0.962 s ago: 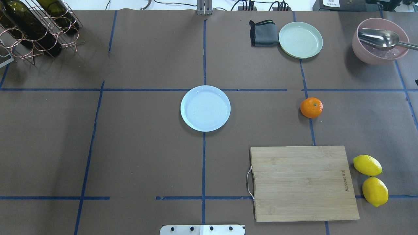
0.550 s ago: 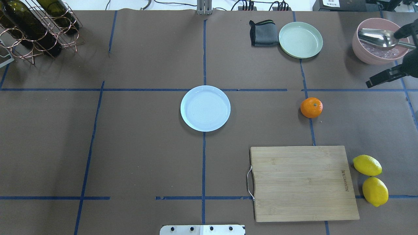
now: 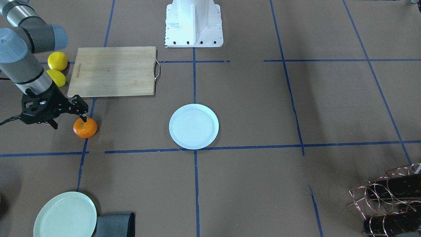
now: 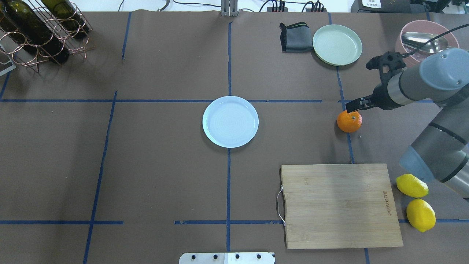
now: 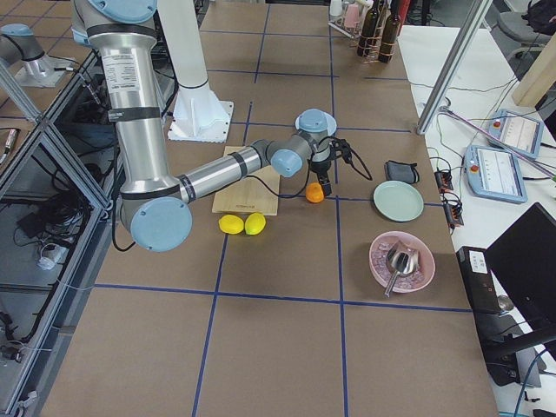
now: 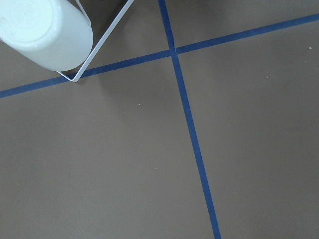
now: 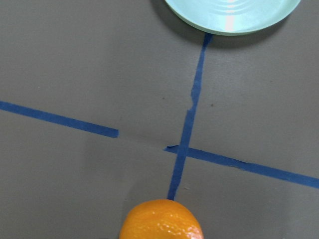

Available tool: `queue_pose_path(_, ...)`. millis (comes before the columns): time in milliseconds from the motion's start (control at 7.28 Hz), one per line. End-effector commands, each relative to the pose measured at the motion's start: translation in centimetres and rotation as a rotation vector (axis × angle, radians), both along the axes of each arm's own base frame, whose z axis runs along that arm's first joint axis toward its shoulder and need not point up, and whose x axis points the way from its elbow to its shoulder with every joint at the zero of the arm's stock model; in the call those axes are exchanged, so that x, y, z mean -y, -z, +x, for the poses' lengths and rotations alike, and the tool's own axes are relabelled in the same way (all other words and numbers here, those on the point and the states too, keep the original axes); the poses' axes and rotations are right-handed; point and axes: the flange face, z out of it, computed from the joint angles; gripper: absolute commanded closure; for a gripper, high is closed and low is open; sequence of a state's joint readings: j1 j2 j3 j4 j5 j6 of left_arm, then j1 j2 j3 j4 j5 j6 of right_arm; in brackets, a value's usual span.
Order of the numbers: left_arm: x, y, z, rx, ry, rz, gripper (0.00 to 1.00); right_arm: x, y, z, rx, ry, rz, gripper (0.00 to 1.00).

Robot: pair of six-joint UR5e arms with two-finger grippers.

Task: Pick orange to plate
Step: 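Reach the right gripper down to the orange and close on it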

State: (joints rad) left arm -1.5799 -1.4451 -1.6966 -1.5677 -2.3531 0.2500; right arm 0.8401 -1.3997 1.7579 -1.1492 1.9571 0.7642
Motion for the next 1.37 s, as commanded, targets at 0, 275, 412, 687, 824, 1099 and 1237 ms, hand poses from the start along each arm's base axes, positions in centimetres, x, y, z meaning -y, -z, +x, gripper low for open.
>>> queue_pose_path(0,0.1,0.1,0.0,0.000,0.000,0.003,0.00,-0.5,-1.3,-3.0,-0.032,-0.012,-0.003,0.00)
queue_pose_path(275,0.1,0.2,0.0,0.000,0.000,0.004,0.00,-0.5,-2.5,-3.8,-0.056,-0.007,-0.011,0.00)
queue_pose_path(412,0.1,0.2,0.0,0.000,0.000,0.004,0.00,-0.9,-3.0,-4.7,-0.073,-0.003,-0.006,0.00)
queue_pose_path(687,0.1,0.2,0.0,0.000,0.000,0.006,0.00,-1.3,-4.6,-5.9,-0.111,-0.002,-0.011,0.00)
queue_pose_path(824,0.1,0.2,0.0,0.000,0.000,0.006,0.00,-1.3,-4.6,-6.0,-0.111,0.002,-0.008,0.01)
queue_pose_path(1099,0.1,0.2,0.0,0.000,0.000,0.006,0.00,-0.5,-1.6,-7.0,-0.076,0.002,0.021,0.71)
queue_pose_path(1237,0.1,0.2,0.0,0.000,0.001,0.005,0.00,0.4,1.5,-8.1,-0.043,-0.002,0.046,0.71)
